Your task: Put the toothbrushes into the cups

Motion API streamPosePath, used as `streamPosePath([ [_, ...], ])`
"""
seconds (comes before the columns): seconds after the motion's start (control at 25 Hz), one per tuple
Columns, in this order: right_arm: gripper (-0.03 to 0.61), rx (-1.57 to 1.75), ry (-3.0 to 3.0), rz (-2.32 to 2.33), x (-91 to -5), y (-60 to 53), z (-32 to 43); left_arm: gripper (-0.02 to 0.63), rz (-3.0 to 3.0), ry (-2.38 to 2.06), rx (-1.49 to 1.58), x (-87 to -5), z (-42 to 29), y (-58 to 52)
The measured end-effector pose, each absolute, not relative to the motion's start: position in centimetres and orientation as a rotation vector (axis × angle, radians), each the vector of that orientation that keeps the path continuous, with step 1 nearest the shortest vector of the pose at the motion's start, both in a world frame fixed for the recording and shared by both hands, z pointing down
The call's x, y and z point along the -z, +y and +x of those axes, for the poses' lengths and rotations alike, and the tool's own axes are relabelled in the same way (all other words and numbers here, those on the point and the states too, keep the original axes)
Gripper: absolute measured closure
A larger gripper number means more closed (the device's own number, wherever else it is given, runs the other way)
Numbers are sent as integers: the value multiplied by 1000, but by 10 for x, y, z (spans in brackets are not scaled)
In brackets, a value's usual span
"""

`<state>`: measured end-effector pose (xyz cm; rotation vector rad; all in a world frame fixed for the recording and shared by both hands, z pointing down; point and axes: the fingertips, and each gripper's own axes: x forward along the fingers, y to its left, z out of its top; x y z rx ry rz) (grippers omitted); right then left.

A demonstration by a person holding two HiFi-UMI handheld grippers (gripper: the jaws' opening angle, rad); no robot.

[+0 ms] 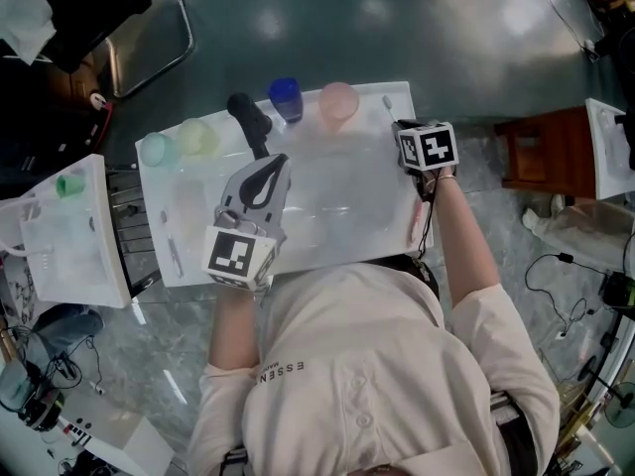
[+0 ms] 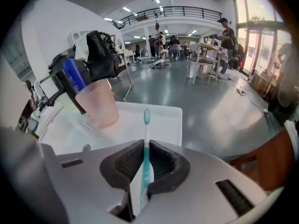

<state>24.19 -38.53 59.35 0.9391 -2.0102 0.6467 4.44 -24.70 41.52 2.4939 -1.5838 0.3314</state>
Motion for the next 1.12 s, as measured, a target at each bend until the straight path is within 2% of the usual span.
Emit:
streamPosePath([
  [0.6,531,-330,-2688,982,-416,-394,163,612,2509,-1636,-327,-387,20,-240],
  [1.12,531,-208,-2963,946,-374,-401,102,612,2405,-1732,-312,-395,-14,-228],
])
